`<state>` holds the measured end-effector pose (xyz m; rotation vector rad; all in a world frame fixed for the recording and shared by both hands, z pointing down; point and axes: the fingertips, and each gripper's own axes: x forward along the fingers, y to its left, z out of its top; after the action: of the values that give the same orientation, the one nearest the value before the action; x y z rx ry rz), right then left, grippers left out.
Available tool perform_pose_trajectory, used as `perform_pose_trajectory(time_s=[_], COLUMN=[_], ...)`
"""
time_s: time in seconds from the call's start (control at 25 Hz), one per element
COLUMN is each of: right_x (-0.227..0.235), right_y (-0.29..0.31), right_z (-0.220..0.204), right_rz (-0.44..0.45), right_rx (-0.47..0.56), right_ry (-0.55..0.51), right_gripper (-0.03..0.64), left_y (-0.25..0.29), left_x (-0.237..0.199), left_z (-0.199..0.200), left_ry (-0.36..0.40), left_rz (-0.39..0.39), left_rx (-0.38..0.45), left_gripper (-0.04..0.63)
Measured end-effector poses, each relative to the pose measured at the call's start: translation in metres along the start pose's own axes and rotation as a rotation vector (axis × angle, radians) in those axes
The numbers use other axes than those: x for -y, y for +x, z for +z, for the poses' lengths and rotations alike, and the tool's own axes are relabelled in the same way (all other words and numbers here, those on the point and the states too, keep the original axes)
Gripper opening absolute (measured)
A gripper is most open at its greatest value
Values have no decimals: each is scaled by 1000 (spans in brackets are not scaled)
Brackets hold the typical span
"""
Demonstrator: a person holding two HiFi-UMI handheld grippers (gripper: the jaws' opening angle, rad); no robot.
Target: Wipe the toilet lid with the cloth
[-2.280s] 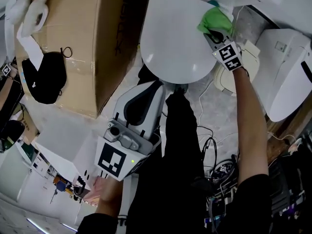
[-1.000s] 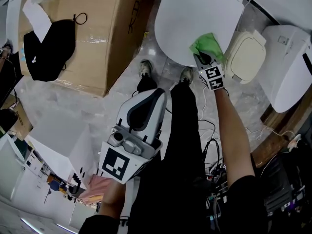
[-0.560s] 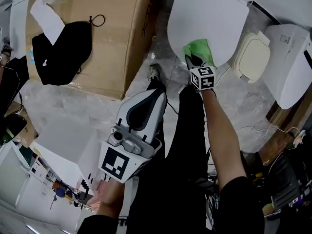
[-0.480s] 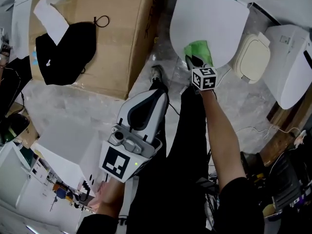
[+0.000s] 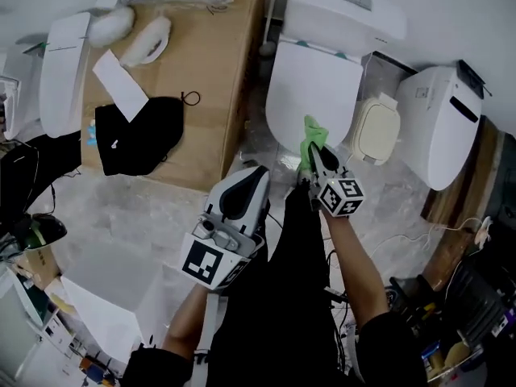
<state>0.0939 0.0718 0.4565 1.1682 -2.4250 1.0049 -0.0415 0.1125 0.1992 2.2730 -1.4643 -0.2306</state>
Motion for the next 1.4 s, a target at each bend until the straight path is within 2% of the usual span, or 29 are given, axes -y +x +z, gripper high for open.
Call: perform_pose_trajectory(time_s=[0.24, 0.32, 0.4, 0.52, 0.68, 0.92, 1.16, 1.4], right_x=[-67, -85, -100, -116, -131, -148, -151, -144], right_y=[-91, -119, -145, -180, -221, -268, -293, -299], right_z=[125, 162, 196, 237, 276, 298, 290, 280], right_rz=[-34, -50, -73, -104, -123, -119, -98, -91], right_rx=[166, 213, 257, 312, 373, 441, 446, 437], right_ry=[-17, -40, -75, -119, -164, -195, -197, -185], right_gripper=[51, 51, 51, 51, 51, 51, 51, 51], left_y=[-5, -7, -8, -8, -9, -10, -10, -8], left_x=[44, 59, 71, 88, 108, 137, 161, 167], left_z=[73, 91, 112, 146, 170, 176, 170, 162], left_ry=[82, 116, 142, 183, 223, 264, 278, 288], left_rz=[-64, -77, -85, -96, -105, -136, -154, -162], left_rx=[24, 3, 18, 78, 109, 120, 112, 93], left_gripper=[-2, -2, -2, -2, -2, -2, -2, -2])
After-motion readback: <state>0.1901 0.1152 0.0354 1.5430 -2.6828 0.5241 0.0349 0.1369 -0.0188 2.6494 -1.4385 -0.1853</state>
